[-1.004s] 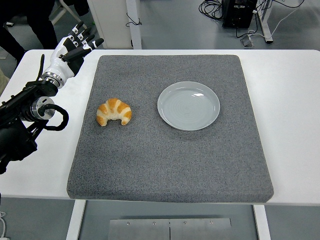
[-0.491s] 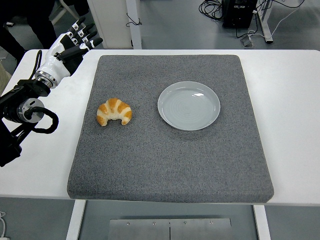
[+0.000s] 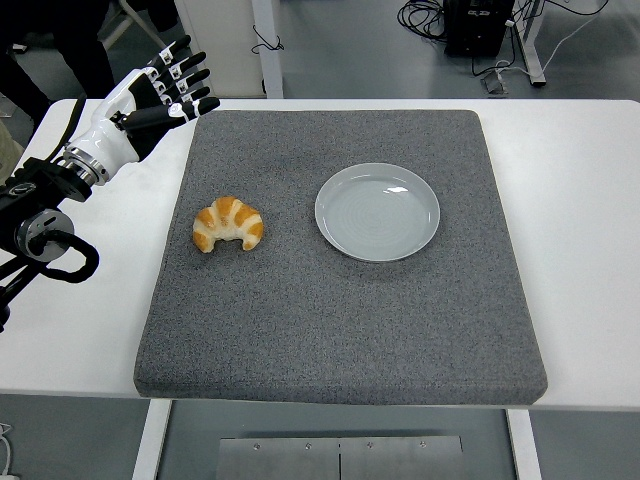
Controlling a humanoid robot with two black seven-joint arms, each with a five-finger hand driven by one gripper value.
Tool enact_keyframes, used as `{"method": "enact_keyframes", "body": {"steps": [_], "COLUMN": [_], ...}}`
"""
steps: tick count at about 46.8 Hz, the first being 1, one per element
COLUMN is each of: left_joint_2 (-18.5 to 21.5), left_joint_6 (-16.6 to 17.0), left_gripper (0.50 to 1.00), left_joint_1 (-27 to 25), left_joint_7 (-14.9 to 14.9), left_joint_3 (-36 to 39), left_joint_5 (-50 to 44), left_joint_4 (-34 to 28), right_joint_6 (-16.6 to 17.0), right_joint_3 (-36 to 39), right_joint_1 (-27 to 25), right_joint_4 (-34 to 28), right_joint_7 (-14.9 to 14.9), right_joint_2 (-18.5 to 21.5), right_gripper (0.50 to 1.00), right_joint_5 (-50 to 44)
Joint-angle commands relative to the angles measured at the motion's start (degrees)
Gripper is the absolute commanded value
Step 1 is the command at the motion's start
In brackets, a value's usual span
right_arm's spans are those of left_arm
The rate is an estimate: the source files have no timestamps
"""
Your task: Place the bread on the plate
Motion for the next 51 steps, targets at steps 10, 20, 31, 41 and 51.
{"method": "enact_keyframes", "body": {"steps": [10,20,31,41,51], "left_joint_2": [2.9,5.0,4.9,5.1,5.0], "left_joint_6": [5.3,9.3,21.6,23.1,23.7], "left_gripper": [0.983,0.983,0.983,0.983,0.981], "left_joint_1": [1.0,3.8,5.1,5.1,5.1], "left_joint_7": [0.1,0.1,0.2,0.2,3.5], "left_joint_3": [0.4,0.6,8.0,12.0,13.6], "left_joint_5": [13.3,22.5,36.9,38.0,43.0], "left_joint_4": [-5.1,-10.2,-11.3,-12.3,-12.2], "right_joint_6": [0.0,0.0,0.0,0.0,0.0], "right_joint_3": [0.0,0.0,0.0,0.0,0.0], "right_joint_1": [0.0,0.0,0.0,0.0,0.0], "right_joint_4": [0.0,0.0,0.0,0.0,0.0], "right_joint_7": [0.0,0.0,0.0,0.0,0.0], "right_joint_2": [0.0,0.0,0.0,0.0,0.0], "right_gripper": [1.0,1.0,1.0,1.0,1.0], "right_joint_5": [0.0,0.0,-0.1,-0.1,0.0]}}
